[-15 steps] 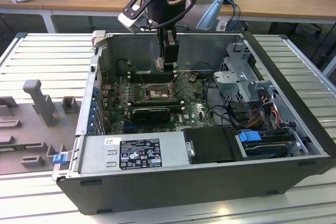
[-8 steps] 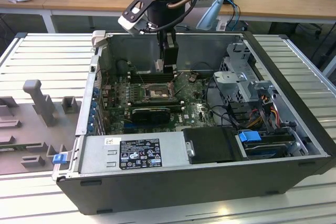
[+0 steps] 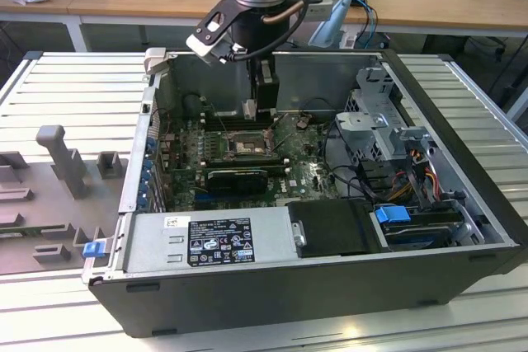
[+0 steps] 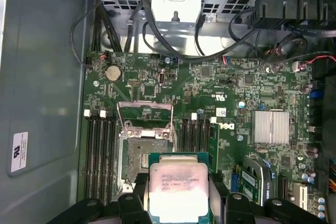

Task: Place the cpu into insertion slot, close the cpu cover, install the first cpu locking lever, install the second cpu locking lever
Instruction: 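Place the cpu into insertion slot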

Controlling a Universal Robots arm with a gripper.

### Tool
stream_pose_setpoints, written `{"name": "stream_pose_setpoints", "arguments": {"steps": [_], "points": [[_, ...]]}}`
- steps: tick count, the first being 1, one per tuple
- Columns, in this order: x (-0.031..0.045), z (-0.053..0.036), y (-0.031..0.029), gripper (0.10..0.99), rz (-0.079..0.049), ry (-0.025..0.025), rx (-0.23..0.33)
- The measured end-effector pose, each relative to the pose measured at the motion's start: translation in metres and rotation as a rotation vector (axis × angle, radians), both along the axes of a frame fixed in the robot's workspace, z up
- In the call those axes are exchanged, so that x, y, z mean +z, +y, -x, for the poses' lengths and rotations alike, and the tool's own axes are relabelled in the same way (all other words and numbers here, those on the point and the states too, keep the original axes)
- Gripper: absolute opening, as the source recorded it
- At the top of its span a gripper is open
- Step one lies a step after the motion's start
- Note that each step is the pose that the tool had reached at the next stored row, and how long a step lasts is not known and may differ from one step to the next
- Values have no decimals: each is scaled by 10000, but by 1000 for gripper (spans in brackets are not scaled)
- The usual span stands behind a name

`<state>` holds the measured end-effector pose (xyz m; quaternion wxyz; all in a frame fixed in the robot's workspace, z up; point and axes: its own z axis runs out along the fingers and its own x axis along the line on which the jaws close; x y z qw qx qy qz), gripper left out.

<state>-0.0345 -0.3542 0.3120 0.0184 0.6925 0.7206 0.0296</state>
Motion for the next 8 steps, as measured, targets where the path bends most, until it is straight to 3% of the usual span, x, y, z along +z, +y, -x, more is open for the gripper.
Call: {"name": "stream_pose_setpoints", "arguments": {"steps": [8], "points": [[-49, 6, 5, 541, 46, 0, -6]]}}
